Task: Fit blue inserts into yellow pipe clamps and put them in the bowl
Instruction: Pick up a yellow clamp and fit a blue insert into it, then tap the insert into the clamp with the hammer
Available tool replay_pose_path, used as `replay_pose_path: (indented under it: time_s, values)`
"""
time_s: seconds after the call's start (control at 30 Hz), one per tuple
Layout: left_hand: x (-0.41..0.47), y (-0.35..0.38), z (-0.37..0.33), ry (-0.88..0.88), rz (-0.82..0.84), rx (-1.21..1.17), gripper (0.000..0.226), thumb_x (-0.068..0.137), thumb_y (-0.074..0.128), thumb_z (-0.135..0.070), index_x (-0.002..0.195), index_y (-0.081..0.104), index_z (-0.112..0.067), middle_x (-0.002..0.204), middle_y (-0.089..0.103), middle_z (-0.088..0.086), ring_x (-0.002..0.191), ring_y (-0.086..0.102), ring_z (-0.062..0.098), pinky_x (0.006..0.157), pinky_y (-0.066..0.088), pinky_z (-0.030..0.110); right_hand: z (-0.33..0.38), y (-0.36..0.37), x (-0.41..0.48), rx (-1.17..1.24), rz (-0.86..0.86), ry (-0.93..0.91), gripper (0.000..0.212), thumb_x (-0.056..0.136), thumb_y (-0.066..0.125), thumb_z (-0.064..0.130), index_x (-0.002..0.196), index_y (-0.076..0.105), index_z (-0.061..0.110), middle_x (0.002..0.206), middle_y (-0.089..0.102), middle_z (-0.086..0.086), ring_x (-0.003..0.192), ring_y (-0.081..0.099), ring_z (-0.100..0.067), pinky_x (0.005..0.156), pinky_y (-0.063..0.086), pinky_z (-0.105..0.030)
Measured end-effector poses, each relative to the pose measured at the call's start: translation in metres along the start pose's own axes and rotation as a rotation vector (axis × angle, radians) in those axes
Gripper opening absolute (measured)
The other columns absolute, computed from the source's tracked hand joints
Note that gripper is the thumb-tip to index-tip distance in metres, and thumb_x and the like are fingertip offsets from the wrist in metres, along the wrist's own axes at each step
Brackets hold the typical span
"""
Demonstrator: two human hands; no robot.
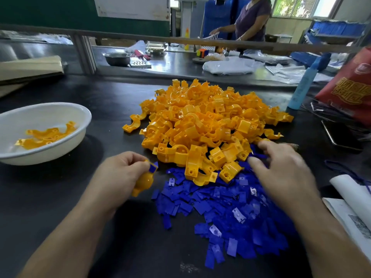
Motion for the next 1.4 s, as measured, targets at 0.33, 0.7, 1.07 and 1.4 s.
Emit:
replay_pose_path:
  time_s: [0.33,0.7,1.07,1.4]
  values:
    - [0.017,-0.019,0.02,-0.019,0.044,0.733,0.059,0.077,0.06,-0.068,0.12,0.06,-0.028,0.11,0.061,-0.008,0.096,0.058,0.013,0.079,0.053,0.034,-0.085,-0.004,-0.01,-0.433,0.374,0.294,0.042,0.087,0.049,0.048,0.125,0.043,0.032,0.096,0.039,-0.002,0.103,0.052,-0.027,0.075,0.043,-0.037]
    - [0.01,-0.005,0.013,0.113,0.107,0.832,0.04,0.076,0.065,-0.064,0.109,0.055,-0.043,0.096,0.048,-0.016,0.09,0.05,0.006,0.077,0.051,0.029,-0.076,-0.031,-0.02,0.194,0.141,0.4,0.018,0.086,0.055,0.013,0.101,0.059,0.024,0.058,0.062,-0.006,0.05,0.061,-0.022,0.045,0.049,-0.03]
    - [0.01,-0.005,0.015,0.139,0.066,0.845,0.037,0.074,0.069,-0.058,0.098,0.054,-0.033,0.095,0.053,-0.01,0.091,0.053,0.012,0.075,0.052,0.032,0.049,-0.011,-0.08,0.388,0.532,0.036,0.04,0.091,0.057,0.036,0.109,0.038,0.067,0.074,0.064,0.017,0.063,0.059,0.005,0.058,0.043,-0.01]
    - [0.014,-0.006,0.018,0.165,0.042,0.817,0.037,0.072,0.073,-0.056,0.091,0.056,-0.03,0.09,0.055,-0.008,0.086,0.055,0.015,0.072,0.052,0.035,0.089,0.007,-0.093,0.134,0.53,-0.279,0.051,0.098,0.038,0.043,0.137,0.009,0.058,0.123,0.048,0.026,0.116,0.044,0.008,0.099,0.033,-0.01]
Point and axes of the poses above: each hand's wrist, its own x-axis towards the middle knuckle, its own y-axis out of the palm, z = x × y, the point moved 4 cm from there along x, towards the middle knuckle
